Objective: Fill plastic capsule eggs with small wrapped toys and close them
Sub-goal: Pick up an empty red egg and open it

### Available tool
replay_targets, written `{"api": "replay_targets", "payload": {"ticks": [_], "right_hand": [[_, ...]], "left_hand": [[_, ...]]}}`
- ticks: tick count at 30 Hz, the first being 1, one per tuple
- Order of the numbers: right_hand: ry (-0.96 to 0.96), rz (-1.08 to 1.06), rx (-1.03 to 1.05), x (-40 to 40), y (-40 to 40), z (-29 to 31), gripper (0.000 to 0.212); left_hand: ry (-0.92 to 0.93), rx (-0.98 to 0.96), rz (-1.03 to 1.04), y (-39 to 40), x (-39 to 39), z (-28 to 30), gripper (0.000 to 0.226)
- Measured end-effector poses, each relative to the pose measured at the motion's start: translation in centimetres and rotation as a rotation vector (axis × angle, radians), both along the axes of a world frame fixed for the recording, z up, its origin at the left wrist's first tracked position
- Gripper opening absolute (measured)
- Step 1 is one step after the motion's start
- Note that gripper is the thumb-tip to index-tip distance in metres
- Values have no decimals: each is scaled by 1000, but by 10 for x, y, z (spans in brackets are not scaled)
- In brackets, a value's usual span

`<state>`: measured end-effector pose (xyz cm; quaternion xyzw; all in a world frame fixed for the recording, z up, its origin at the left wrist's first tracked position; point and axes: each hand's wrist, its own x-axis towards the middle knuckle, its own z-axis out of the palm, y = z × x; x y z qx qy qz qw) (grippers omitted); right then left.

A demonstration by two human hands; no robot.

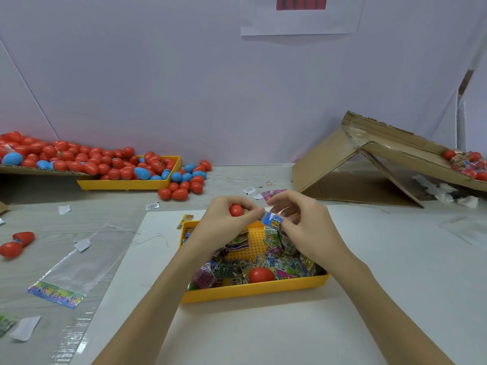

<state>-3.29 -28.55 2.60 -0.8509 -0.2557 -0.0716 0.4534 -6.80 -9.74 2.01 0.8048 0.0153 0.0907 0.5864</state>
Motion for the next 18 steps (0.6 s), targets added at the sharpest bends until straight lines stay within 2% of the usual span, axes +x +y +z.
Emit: {"api": "replay_targets", "payload": {"ticks": [3, 5, 8, 10, 11, 13, 14, 15, 16, 18], "right_hand": [[262, 25, 250, -1, -2, 7, 24], [433, 77, 308, -3, -3, 10, 24], [386, 141, 249, -4, -2, 6, 17], [363, 159, 278, -3, -1, 3, 10], [383, 154, 318, -3, -2, 2, 9], [421, 105, 404, 0, -4, 2, 15], [424, 70, 439, 2, -5, 3, 17], [417, 47, 474, 4, -7, 4, 17], [408, 40, 506, 6, -8, 4, 17], [394, 43, 541, 8, -9, 6, 20]], "left_hand": [[-66, -5, 40, 2, -1, 3, 12], [-101, 4, 42, 3, -2, 6, 13], [-144, 64, 11, 1, -4, 8, 16], [-139, 104, -18, 2, -4, 8, 16], [-99, 65, -47, 2, -4, 9, 18], [40, -209, -142, 0, -3, 11, 35], [91, -378, -199, -1, -3, 12, 41], [98, -468, -241, -1, -3, 11, 41], [75, -444, -269, 0, -3, 10, 37], [9, -232, -312, 3, -5, 9, 29]]}}
